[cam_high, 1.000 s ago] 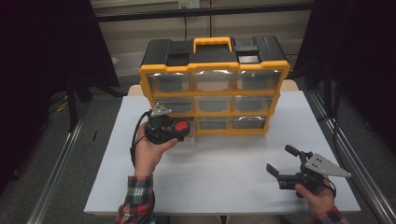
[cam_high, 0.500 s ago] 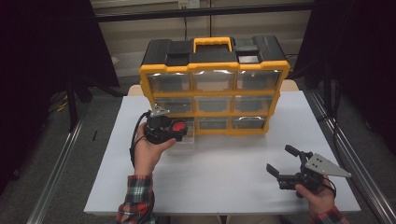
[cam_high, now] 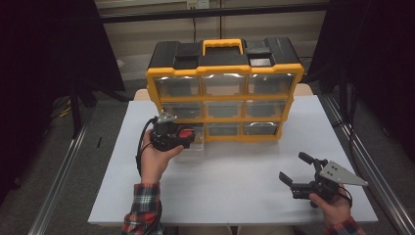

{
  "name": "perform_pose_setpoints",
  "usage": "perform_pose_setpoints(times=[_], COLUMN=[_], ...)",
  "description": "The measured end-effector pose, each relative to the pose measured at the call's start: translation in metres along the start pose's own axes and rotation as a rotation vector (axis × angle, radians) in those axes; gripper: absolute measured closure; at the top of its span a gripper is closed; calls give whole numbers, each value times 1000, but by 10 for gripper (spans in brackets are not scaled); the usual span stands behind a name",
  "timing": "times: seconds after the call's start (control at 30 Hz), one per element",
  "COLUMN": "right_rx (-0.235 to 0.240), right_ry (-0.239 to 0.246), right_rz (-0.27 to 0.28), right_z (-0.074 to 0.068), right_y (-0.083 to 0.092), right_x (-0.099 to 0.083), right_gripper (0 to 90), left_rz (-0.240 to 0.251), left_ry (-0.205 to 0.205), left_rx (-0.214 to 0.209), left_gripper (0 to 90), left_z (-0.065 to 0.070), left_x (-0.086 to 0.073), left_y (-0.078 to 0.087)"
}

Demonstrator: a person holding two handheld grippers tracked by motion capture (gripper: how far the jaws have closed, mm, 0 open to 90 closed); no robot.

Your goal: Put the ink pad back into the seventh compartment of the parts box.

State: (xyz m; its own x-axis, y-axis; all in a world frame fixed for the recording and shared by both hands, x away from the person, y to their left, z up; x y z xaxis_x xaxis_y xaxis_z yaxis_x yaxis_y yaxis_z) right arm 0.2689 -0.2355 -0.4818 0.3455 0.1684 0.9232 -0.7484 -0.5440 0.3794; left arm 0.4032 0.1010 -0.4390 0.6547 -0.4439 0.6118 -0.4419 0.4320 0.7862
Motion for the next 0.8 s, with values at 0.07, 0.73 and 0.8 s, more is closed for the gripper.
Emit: perform_pose_setpoints(times=[0.07, 0.73, 0.8], right_rx=[2, 2, 3], right_ry=[2, 4, 6], right_rz=[-1, -3, -2], right_z=[0, 0, 0], right_y=[0, 0, 0], right_x=[0, 0, 0], right_gripper=[16, 16, 16], left_rz=[4, -11, -12], left_ry=[7, 9, 7], left_rx=[0, 19, 21], left_gripper=[296, 296, 296], left_z=[0, -5, -5], left_x=[0, -4, -4], left_y=[-1, -4, -4])
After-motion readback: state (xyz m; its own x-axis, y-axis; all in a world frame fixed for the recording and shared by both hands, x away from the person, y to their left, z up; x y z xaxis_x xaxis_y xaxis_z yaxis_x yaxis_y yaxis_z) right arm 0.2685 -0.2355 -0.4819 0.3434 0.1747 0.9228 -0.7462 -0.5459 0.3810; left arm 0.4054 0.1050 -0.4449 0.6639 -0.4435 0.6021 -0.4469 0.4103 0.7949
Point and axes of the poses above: each handheld gripper's, and its own axes: y roughly backward along the jaws, x roughly out of its top, z roughly to its right, the point moved 8 cm from there along -y, roughly forward along the jaws, and after that the axes turned 14 degrees about -z, right-handed, at the moved point
